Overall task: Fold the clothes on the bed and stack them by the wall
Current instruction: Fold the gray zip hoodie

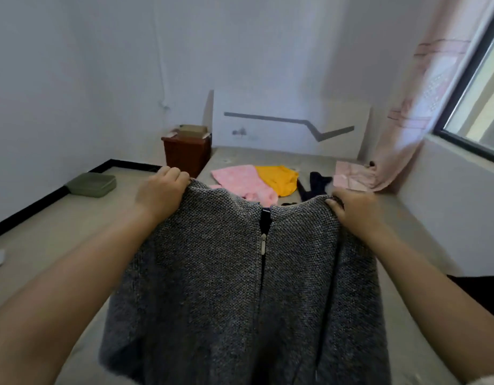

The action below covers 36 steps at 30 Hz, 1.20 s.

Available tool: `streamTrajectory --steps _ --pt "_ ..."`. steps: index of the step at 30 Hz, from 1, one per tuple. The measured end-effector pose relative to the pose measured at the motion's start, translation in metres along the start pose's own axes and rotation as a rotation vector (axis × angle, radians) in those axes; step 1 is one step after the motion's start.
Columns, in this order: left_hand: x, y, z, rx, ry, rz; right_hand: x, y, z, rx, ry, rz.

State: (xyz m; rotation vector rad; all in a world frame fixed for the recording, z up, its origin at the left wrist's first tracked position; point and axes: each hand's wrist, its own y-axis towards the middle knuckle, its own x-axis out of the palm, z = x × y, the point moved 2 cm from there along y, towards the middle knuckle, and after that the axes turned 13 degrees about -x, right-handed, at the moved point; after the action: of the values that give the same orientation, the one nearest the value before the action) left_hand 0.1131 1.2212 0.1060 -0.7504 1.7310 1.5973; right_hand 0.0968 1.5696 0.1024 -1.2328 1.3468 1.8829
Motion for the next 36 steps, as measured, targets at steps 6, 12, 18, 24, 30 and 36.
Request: streamTrajectory --steps 6,12,18,24,30,36 --pt "0.130 0.017 -0.032 -0.149 0.211 -0.405 0.139 0.044 0.001 0.115 0.288 -0.178" --pt "0.220 0.087 -0.045 -0.192 0.208 -0.472 0.222 0.131 0.019 0.238 0.419 -0.146" --pt "0.294 0.135 -0.057 -0.329 -0.032 -0.170 0.281 0.165 0.029 0.358 0.224 0.137" --pt "0.408 0.057 -0.033 -0.269 0.164 -0.857 0.387 0.131 -0.002 0.263 0.115 -0.777" --pt "0.461 -0.051 -0.016 -0.230 0.103 -1.331 0.447 0.051 -0.040 0.194 0.241 -1.154" --pt "0.473 -0.152 -0.021 -0.521 0.054 -1.508 0.478 -0.051 -0.082 0.233 0.203 -1.270"
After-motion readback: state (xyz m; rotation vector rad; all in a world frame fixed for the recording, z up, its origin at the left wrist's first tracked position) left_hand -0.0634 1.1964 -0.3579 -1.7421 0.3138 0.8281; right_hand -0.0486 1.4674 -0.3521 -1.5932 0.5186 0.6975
